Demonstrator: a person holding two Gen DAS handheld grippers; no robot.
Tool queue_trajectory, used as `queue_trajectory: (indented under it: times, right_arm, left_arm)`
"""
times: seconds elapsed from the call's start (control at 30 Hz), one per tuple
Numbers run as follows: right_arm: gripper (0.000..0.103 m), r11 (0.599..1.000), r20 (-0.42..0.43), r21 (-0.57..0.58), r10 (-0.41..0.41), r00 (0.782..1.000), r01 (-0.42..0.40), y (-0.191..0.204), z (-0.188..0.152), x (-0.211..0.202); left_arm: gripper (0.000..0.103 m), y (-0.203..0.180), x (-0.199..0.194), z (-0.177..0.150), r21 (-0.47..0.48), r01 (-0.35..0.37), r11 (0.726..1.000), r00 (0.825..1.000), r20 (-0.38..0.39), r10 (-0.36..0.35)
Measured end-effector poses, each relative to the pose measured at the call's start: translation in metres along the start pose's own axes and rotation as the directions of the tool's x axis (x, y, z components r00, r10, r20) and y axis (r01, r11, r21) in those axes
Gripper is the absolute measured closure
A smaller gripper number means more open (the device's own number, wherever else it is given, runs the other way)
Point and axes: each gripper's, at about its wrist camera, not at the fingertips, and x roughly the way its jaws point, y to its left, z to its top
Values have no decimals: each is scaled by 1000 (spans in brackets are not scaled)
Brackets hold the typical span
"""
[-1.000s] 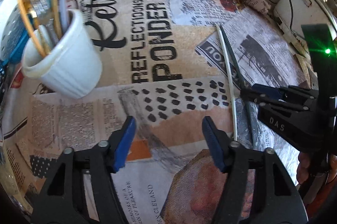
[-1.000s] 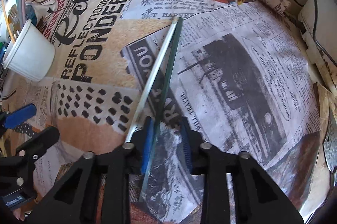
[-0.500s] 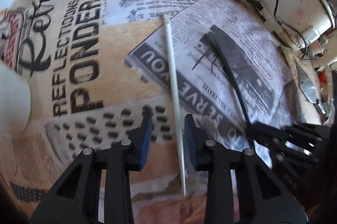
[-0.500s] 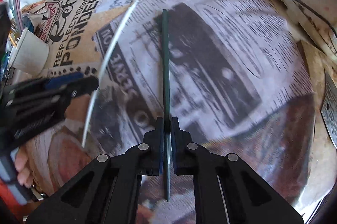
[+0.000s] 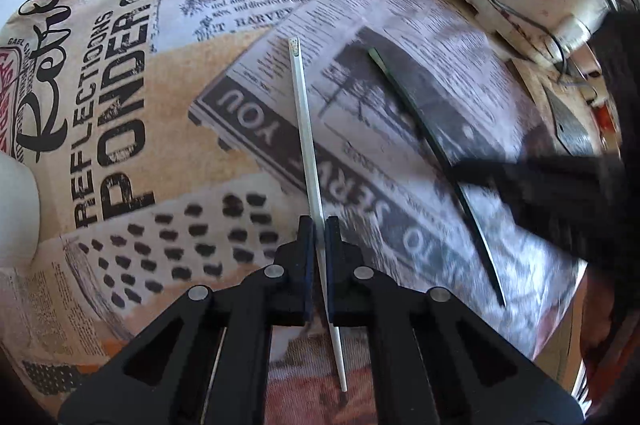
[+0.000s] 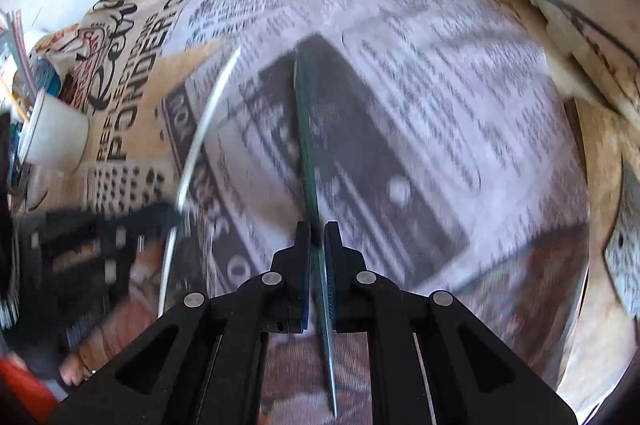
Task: Organize utensils
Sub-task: 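Grasp the dark green stick with the right tool while the left tool grasps the white stick, then lift the dark green stick and white stick and carry them over the white cup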
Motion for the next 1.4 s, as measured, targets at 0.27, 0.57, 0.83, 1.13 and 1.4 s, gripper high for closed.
queue_trajectory:
  times: [0.27,0.57,0.83,1.13,1.4]
  right_arm:
    - [94,999,-1,-47,-17,1000,17,14,27,13]
    - [97,996,23,-86,-19,1000,21,36,41,25]
    - [97,1000,48,-13,25,999,-25,9,27,7]
    - [97,999,124,42,24,992,-29,-16,15,-24]
    - [97,997,185,65,39,982,-52,-21,8,-44]
  left_arm:
    - [92,8,-4,-4,-59,6,998,999,-37,-8]
    - [77,13,-1,18,-65,-18,998,1000,-22,16]
    - [74,-3,16,52,-12,-17,1000,999,-33,16]
    - [78,-35,34,80,102,-108,989,993,-44,113]
    - [99,-51,42,81,127,-129,984,989,-54,136]
